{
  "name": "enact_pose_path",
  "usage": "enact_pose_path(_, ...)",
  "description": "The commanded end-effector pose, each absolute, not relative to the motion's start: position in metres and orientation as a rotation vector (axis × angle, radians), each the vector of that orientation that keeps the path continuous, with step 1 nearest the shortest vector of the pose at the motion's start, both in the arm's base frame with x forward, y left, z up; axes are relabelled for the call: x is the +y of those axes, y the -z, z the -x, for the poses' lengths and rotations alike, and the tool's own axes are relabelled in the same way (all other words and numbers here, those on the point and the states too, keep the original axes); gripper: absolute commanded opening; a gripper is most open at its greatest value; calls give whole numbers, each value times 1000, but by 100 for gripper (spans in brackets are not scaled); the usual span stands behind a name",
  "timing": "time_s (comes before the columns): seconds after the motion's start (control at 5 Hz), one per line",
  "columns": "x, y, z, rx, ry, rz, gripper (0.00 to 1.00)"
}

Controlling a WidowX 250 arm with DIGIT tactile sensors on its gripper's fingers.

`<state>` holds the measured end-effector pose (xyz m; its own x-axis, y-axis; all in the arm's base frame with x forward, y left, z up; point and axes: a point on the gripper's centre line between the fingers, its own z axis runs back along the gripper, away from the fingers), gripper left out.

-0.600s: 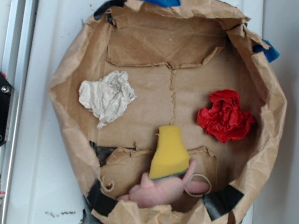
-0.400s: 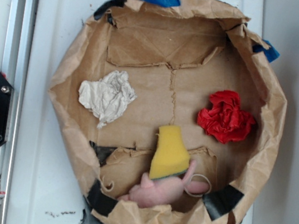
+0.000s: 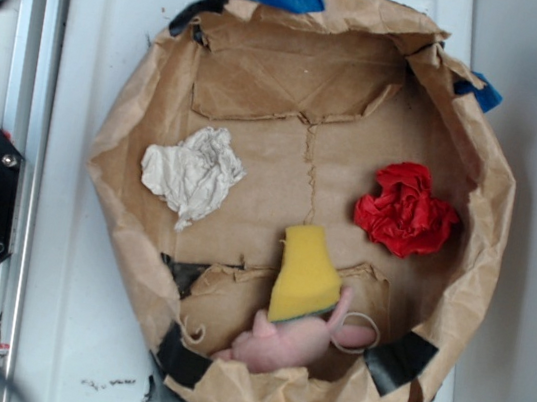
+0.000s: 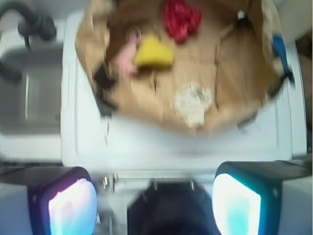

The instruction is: Grab the white paper.

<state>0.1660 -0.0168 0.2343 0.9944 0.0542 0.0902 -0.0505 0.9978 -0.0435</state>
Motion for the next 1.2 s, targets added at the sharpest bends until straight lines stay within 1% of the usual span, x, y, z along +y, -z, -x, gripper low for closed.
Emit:
enact_pose_path(0.0, 2, -227, -252, -181, -5, 68, 100)
enact_pose_path(0.2, 17, -210, -253, -201, 130, 102, 100)
enact_pose_path(0.4, 26, -199, -231, -188, 191, 110, 100)
enact_pose_path(0.6, 33, -181, -221, -133, 179, 81, 100)
enact_pose_path(0.8, 35, -162, -215, -77, 172, 38, 100)
enact_pose_path(1.0, 41, -143, -213, -26, 163, 22, 100)
